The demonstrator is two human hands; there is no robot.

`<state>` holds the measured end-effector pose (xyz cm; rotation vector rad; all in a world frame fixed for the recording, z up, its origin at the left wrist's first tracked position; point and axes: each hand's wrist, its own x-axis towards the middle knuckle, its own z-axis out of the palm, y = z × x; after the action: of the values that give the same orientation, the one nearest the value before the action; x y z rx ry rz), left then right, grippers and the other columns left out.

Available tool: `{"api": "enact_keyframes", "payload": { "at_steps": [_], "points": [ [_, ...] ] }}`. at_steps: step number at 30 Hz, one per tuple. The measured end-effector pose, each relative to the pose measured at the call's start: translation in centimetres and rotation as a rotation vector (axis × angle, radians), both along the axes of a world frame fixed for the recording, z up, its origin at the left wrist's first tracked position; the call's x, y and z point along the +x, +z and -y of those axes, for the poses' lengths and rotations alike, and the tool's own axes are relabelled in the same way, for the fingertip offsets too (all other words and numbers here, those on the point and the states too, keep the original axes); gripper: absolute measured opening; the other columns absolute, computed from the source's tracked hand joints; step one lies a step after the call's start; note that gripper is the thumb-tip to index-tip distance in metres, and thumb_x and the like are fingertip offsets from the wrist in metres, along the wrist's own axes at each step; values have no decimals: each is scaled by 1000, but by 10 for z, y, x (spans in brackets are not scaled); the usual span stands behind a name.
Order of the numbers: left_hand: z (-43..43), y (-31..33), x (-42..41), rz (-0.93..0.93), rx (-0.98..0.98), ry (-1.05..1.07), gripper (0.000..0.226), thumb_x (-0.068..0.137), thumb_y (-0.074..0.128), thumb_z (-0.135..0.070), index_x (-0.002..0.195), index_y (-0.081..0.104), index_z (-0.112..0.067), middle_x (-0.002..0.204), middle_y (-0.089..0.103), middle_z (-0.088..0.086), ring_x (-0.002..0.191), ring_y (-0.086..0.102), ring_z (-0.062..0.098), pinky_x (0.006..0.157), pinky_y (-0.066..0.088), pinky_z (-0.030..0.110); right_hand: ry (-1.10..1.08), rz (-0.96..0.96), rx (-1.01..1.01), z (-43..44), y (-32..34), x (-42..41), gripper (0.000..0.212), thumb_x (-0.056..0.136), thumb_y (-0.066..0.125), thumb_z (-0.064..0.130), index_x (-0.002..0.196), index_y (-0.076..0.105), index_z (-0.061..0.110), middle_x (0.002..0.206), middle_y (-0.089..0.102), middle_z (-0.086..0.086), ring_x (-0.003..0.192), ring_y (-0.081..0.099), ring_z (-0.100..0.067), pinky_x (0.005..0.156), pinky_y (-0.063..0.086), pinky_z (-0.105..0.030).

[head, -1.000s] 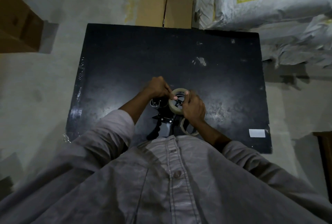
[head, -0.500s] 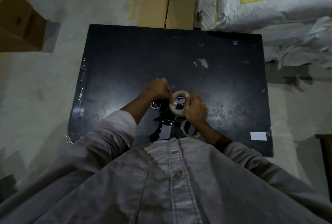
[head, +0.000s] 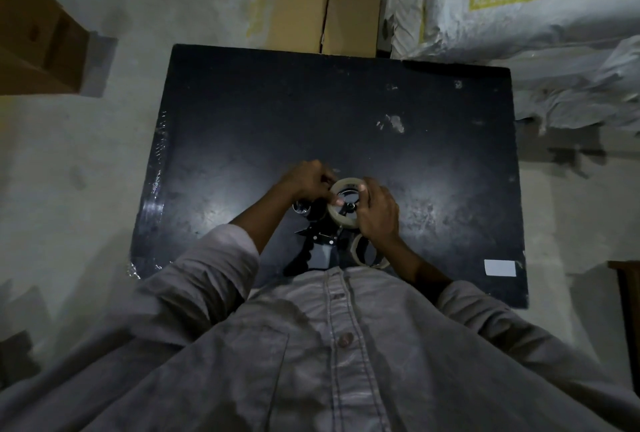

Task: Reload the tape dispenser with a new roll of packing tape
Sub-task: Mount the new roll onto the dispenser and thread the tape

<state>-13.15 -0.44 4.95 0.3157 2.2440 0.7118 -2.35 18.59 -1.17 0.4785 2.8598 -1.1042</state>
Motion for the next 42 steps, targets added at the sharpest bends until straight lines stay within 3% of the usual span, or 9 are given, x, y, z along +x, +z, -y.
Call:
{"api": "enact_keyframes", "payload": {
  "at_steps": [6, 14, 20, 23, 26, 33, 38, 42],
  "points": [
    [11, -3, 2, 126, 117, -1, 43, 91, 89, -22, 133, 79, -24, 124, 82, -4, 118, 75, 16, 112, 57, 47, 74, 57, -25, -12, -5, -4, 38, 121, 36, 43, 133, 63, 19, 120, 70, -20, 113, 65, -41, 88, 49, -48],
    [16, -5, 8, 163, 152, 14, 45, 95, 85, -27, 138, 75, -33, 126, 81, -4, 121, 73, 18, 114, 55, 47, 109, 70, 8, -15, -1, -3, 35, 121, 35, 39, 135, 60, 18, 120, 68, -19, 111, 63, -40, 82, 38, -40],
    [18, -11, 13, 172, 187, 60, 59, 88, 91, -24, 141, 72, -41, 132, 78, -11, 127, 70, 11, 118, 52, 42, 135, 38, 48, -14, 2, -2, 49, 116, 25, 50, 134, 59, 21, 117, 68, -16, 108, 64, -40, 86, 49, -47],
    [21, -11, 15, 182, 249, 82, 61, 86, 93, -20, 141, 72, -38, 132, 79, -10, 123, 71, 6, 112, 54, 33, 143, 12, 37, -15, 2, 0, 47, 117, 26, 48, 131, 60, 19, 116, 68, -15, 106, 64, -37, 85, 49, -46],
    [23, -8, 16, 210, 289, 100, 63, 86, 93, -16, 143, 72, -33, 129, 80, -7, 112, 74, 2, 92, 57, 20, 150, -25, 45, -16, 0, 3, 45, 119, 27, 47, 129, 61, 19, 116, 69, -12, 105, 65, -35, 85, 53, -46],
    [17, -13, 8, 188, 197, 65, 55, 89, 89, -21, 140, 74, -37, 130, 79, -11, 125, 71, 10, 118, 52, 42, 25, -18, 20, -1, 1, 3, 54, 115, 20, 56, 125, 60, 21, 119, 69, -12, 104, 66, -37, 87, 57, -54],
    [11, -10, 4, 129, 96, -26, 47, 93, 85, -26, 138, 75, -34, 123, 82, -4, 115, 74, 17, 111, 56, 46, -55, -27, 25, 7, 3, 7, 60, 112, 19, 59, 127, 63, 21, 123, 69, -10, 106, 67, -36, 86, 57, -50],
    [5, -7, 0, 46, -34, -151, 35, 96, 81, -34, 130, 80, -28, 101, 80, 0, 101, 75, 26, 95, 60, 41, -59, -16, 84, 8, 1, 6, 59, 113, 19, 56, 130, 63, 21, 127, 69, -12, 107, 69, -39, 85, 56, -49]
  ]
}}
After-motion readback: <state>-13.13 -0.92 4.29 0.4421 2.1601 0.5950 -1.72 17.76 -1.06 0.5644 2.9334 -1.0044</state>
